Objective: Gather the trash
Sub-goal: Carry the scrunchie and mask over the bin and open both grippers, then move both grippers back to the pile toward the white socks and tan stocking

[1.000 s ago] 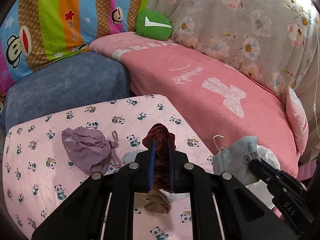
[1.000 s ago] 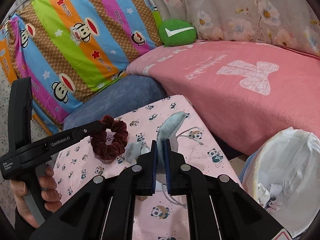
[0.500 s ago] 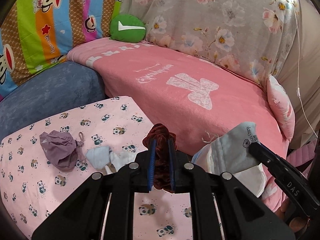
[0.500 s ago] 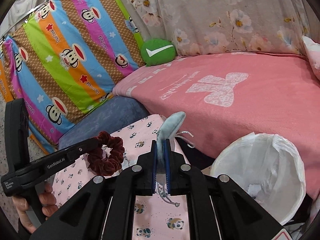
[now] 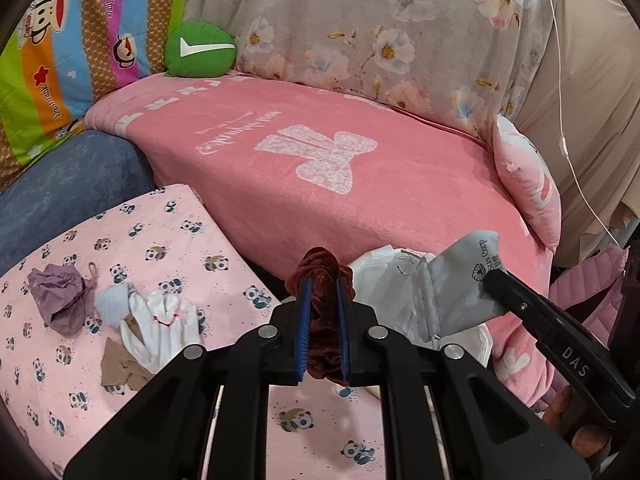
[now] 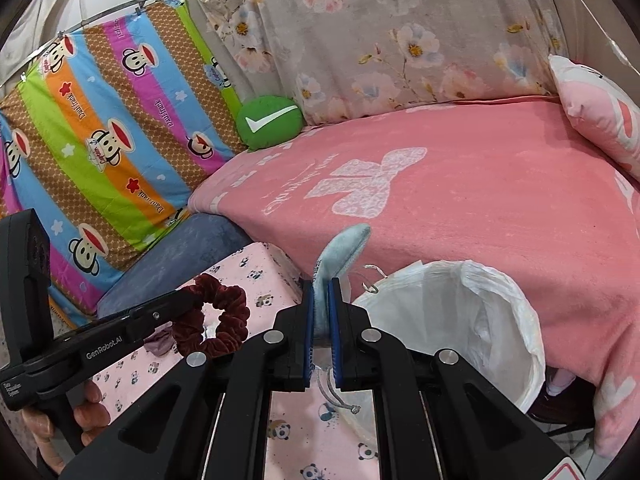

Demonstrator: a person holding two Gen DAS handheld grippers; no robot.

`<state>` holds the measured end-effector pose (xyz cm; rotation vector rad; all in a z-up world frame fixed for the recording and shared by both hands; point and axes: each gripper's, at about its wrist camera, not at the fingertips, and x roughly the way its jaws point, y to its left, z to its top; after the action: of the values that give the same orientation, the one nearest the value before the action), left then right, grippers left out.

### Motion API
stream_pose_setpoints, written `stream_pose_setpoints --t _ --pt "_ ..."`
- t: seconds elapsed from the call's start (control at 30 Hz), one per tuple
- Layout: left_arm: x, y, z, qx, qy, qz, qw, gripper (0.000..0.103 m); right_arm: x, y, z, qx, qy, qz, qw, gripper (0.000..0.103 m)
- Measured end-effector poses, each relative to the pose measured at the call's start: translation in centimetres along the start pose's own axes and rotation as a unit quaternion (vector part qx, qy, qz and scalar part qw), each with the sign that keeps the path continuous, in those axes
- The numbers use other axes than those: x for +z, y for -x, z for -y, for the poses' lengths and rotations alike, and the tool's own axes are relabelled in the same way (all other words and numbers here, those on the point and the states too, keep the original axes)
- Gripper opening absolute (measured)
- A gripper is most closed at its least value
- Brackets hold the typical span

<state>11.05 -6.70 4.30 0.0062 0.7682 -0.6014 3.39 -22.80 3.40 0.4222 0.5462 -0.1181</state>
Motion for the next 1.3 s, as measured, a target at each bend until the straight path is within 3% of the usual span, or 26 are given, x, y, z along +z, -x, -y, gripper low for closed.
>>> stream_pose_setpoints --t 0.57,0.67,0.7,0.77,0.8,0.83,0.9,1.3 --pt "-0.2 -3.0 5.9 -0.043 -0.029 -0.032 0.9982 0.013 -0.2 1.0 4.4 -0.029 -0.023 0.000 0.999 0.010" --pt "-0.2 -3.3 6.4 -0.047 -0.028 -0.032 0.9980 0.014 -0.3 1.1 4.7 -0.036 -0.025 0.001 0.999 0.014" --pt "-0.2 -3.4 6.4 -0.052 -0.023 -0.032 0.9979 0.016 -0.3 1.2 5.0 -0.039 -0.028 0.004 0.999 0.014" --pt "-0.2 -3.4 6.2 -0.053 -0.011 -0.031 0.9981 0.042 -0.5 1.3 5.1 -0.039 -0.033 0.003 0.999 0.016" --pt "-0.2 -3.2 6.1 -0.046 -0.004 -0.024 0.9986 0.064 -0.5 1.4 5.2 -0.039 -0.036 0.004 0.999 0.019" --pt "-0.2 -2.9 6.1 -0.035 -0.002 -0.012 0.9993 0.073 -0.6 1.6 5.3 -0.041 -0.040 0.008 0.998 0.026" --pt "-0.3 -2.5 6.3 -0.026 -0.013 -0.001 0.9996 0.073 -0.6 1.7 5.3 -0.042 -0.039 0.010 0.998 0.034" --pt "-1.3 -0.9 3.4 0.024 -0.004 0.010 0.9997 0.073 -0.8 1.5 3.2 -0.030 -0.008 0.003 1.000 0.036"
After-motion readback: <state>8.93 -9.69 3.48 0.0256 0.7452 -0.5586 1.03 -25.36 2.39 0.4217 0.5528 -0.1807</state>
